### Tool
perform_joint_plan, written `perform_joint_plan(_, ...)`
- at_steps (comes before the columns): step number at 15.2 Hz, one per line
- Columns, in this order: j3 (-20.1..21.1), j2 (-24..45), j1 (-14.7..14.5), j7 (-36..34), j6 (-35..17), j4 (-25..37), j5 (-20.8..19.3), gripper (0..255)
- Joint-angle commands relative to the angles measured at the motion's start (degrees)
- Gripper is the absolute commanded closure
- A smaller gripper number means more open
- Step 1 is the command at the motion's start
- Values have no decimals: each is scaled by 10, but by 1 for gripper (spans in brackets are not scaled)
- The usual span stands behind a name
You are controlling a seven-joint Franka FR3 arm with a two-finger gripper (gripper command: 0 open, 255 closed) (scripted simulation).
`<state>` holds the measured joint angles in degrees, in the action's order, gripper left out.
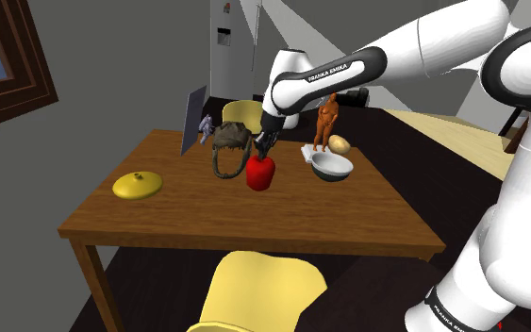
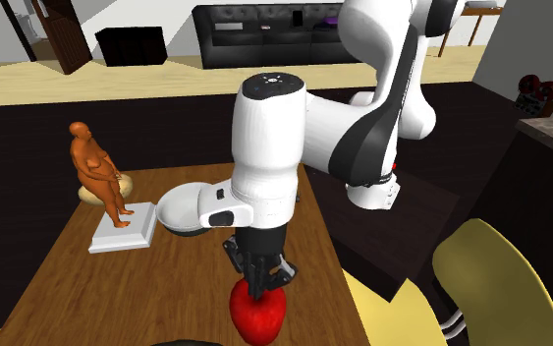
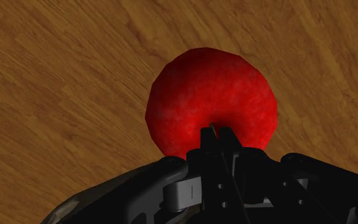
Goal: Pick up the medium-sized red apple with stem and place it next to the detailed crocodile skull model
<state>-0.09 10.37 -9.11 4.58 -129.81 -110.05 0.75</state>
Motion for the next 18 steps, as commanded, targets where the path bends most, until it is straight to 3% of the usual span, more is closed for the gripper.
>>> perform_joint_plan(1, 0, 6, 0, 1, -13, -6, 0, 255)
perform_joint_plan(9, 0, 9, 0, 1, -18, -9, 0, 255)
perform_joint_plan(10, 0, 9, 0, 1, -18, -9, 0, 0)
perform_joint_plan(15, 0, 9, 0, 1, -18, -9, 0, 0)
perform_joint_plan(18, 0, -23, 1, 1, 30, 8, 0, 0)
